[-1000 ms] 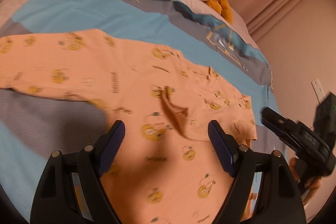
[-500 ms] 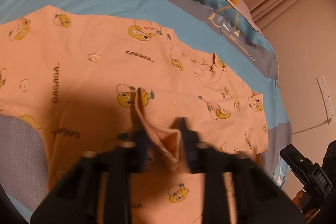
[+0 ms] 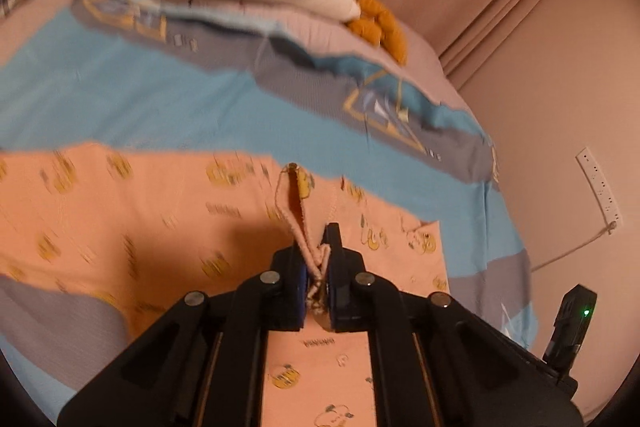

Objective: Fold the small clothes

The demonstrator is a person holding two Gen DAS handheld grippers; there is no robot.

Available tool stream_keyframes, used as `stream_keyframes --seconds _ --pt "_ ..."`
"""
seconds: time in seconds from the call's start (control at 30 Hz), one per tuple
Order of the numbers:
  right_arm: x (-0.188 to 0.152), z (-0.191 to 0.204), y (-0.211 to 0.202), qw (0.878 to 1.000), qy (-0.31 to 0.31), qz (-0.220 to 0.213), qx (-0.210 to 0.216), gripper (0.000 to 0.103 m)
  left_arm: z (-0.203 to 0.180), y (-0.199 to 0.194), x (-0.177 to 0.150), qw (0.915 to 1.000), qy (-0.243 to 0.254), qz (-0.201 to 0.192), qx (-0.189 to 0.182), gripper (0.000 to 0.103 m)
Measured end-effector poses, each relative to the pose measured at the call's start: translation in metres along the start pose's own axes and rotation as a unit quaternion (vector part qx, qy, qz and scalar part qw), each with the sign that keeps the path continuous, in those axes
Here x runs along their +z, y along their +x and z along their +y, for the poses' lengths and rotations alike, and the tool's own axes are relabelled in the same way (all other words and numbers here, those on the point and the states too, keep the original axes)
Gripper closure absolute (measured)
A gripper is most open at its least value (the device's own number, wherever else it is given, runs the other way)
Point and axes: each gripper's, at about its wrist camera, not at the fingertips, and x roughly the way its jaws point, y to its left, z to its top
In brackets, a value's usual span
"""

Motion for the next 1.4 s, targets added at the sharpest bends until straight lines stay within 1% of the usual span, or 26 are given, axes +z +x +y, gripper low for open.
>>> stream_keyframes --seconds 0.07,0.2,0.27,0.43,0.47,0.53,0.57,0.63,0.77,0.93,1.13,1.4 --pt "0.001 0.0 0.002 1.0 0.003 0.002 0.007 0.052 0.001 -0.013 0.008 0.9998 0.003 -0.014 0.01 0.096" --pt "0.003 0.0 0.009 1.0 0.005 0.015 0.013 0.052 0.011 -0.026 0.015 0.9994 -0.001 -0.027 0.021 0.096" --pt "0.004 0.002 0.013 1.0 0.003 0.021 0.011 0.052 0.019 -0.032 0.017 0.9989 -0.004 -0.034 0.034 0.096" --pt "0.007 0.007 0.024 0.999 -0.003 0.032 0.005 0.052 0.037 -0.044 0.019 0.998 -0.018 -0.04 0.047 0.096" --pt "0.007 0.008 0.027 0.999 -0.004 0.034 0.004 0.053 0.038 -0.045 0.019 0.9976 -0.018 -0.042 0.052 0.096" --pt "0.009 0.009 0.032 0.999 -0.006 0.039 0.0 0.06 0.044 -0.048 0.019 0.9968 -0.019 -0.046 0.062 0.096" --pt "0.009 0.01 0.035 0.999 -0.009 0.041 -0.002 0.062 0.048 -0.05 0.02 0.9966 -0.021 -0.046 0.065 0.096" --pt "0.01 0.012 0.041 0.999 -0.015 0.047 -0.008 0.068 0.054 -0.05 0.018 0.9964 -0.027 -0.044 0.067 0.096" --pt "0.007 0.015 0.055 0.998 -0.02 0.064 -0.015 0.069 0.066 -0.046 0.013 0.9958 -0.035 -0.033 0.078 0.096" --pt "0.002 0.019 0.069 0.996 -0.032 0.082 -0.033 0.068 0.081 -0.038 0.004 0.9938 -0.042 -0.017 0.101 0.096" --pt "-0.001 0.02 0.072 0.994 -0.049 0.085 -0.043 0.068 0.098 -0.029 -0.004 0.9911 -0.051 0.0 0.123 0.096" --pt "-0.002 0.023 0.075 0.994 -0.055 0.084 -0.048 0.068 0.118 -0.019 -0.015 0.988 -0.065 0.023 0.139 0.095"
